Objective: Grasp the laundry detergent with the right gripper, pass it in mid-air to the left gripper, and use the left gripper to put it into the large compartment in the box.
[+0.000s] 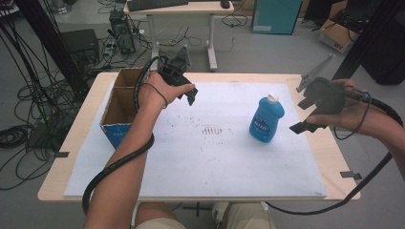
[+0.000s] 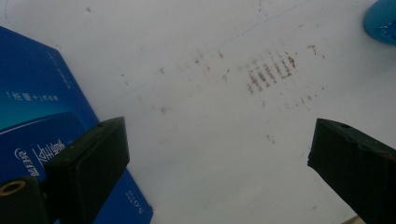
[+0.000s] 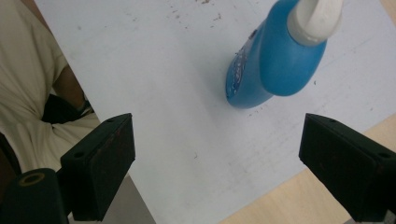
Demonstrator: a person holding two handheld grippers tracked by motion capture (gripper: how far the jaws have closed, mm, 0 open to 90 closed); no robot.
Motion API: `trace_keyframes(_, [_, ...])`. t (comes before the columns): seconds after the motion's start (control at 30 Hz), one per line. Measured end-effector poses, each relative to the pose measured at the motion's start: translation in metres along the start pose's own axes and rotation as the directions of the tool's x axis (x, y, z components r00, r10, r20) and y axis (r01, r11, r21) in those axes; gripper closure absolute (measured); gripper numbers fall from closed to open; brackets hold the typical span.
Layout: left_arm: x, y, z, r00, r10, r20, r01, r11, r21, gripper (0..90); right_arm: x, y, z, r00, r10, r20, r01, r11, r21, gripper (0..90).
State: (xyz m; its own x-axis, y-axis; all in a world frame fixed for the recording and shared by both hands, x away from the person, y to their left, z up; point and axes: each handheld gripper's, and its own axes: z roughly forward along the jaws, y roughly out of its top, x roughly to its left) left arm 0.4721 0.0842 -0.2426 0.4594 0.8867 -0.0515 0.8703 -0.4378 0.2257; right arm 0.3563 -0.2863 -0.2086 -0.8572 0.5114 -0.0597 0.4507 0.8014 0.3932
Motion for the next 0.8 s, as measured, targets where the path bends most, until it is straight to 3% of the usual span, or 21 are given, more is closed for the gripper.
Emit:
trace_keyframes(0.37, [0.000, -0.001, 0.001, 1.0000, 0.004, -0.003, -0.004, 1.0000, -0.006, 5.4, -0.017, -0.032, 0.016, 0.9945, 0.101, 0.027, -0.099, 0.994, -0.047, 9.7])
trace_keyframes(0.57, [0.001, -0.003, 0.002, 1.0000, 0.005, -0.007, -0.006, 1.0000, -0.006, 5.4, -0.024, -0.048, 0.029, 0.9879, 0.151, 0.034, -0.147, 0.984, -0.098, 7.9])
trace_keyframes(0.6, [0.001, -0.003, 0.003, 1.0000, 0.005, -0.008, -0.006, 1.0000, -0.003, 5.4, -0.027, -0.052, 0.033, 0.9895, 0.139, 0.038, -0.134, 0.984, -0.114, 7.9])
trace_keyframes(0.67, [0.002, -0.003, 0.005, 1.0000, 0.006, -0.007, -0.006, 1.0000, -0.001, 5.4, -0.027, -0.056, 0.038, 0.9843, 0.171, 0.043, -0.165, 0.978, -0.126, 7.9])
trace_keyframes(0.8, [0.003, -0.003, 0.007, 1.0000, 0.005, -0.007, -0.005, 1.0000, 0.002, 5.4, -0.030, -0.063, 0.048, 0.9821, 0.182, 0.049, -0.173, 0.973, -0.155, 7.9])
